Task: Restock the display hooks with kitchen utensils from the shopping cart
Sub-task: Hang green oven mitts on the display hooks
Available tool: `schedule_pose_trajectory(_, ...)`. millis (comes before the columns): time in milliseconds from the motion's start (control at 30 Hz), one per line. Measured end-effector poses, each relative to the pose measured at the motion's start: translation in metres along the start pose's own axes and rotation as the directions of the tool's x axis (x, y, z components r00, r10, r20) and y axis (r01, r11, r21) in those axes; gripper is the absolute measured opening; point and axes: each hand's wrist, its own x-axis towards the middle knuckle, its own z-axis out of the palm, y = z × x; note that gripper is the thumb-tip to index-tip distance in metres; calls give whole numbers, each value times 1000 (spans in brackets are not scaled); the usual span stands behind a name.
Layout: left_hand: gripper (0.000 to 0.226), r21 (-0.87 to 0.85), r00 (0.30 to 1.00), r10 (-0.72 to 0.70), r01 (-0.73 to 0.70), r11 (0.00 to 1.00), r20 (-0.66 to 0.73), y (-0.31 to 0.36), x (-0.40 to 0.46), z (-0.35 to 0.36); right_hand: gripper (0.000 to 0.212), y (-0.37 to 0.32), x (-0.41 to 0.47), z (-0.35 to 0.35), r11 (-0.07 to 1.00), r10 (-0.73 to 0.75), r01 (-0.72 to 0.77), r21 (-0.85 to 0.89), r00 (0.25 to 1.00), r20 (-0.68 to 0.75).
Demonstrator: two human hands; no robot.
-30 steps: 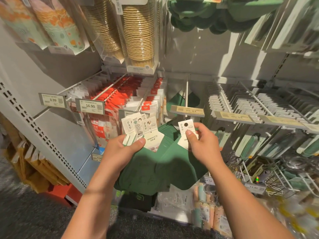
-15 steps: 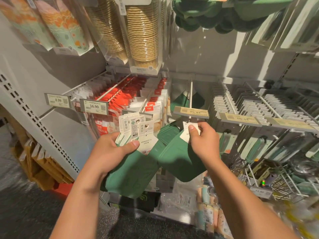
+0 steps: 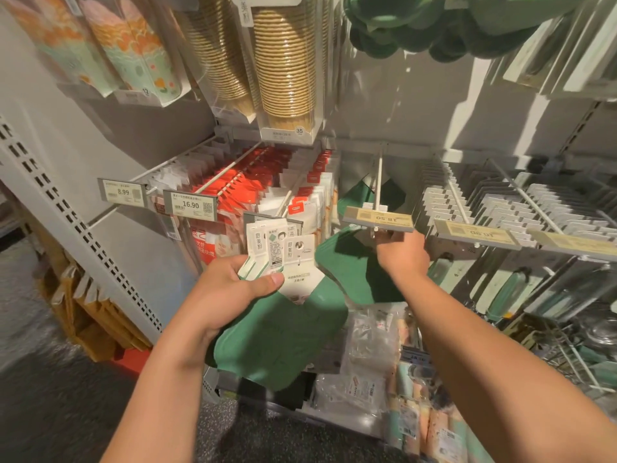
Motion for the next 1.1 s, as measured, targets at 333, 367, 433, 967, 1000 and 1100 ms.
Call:
schedule_pose_trajectory(333, 16, -115, 998, -19, 25, 993, 51, -18, -4, 38, 52, 4, -22, -3, 937, 7, -16, 348, 1000, 25)
schedule_pose_trajectory(367, 14, -114, 999, -31, 35, 993, 38, -19, -4, 41, 50, 8, -32, -1, 931, -8, -2, 365, 1000, 25)
schedule_pose_trajectory(433, 12, -96, 999, -51, 52, 994, 14, -19, -2, 46, 30, 13, -53, 0, 909, -57, 29, 416, 997, 55)
schedule_pose_trajectory(967, 13, 4, 1000, 9, -9, 1000, 27, -10, 8, 58, 17, 21, -94, -4, 786, -315, 241, 570, 949, 32)
schedule_pose_trajectory(1000, 15, 8, 1000, 6, -6, 1000, 13, -11, 9, 57, 15, 23, -93, -5, 768, -269, 185, 614, 962, 47)
schedule_pose_trajectory(1100, 18, 16, 999, 8, -8, 1000, -31, -12, 13, 49, 12, 32, -86, -10, 776, -256, 180, 604, 966, 41)
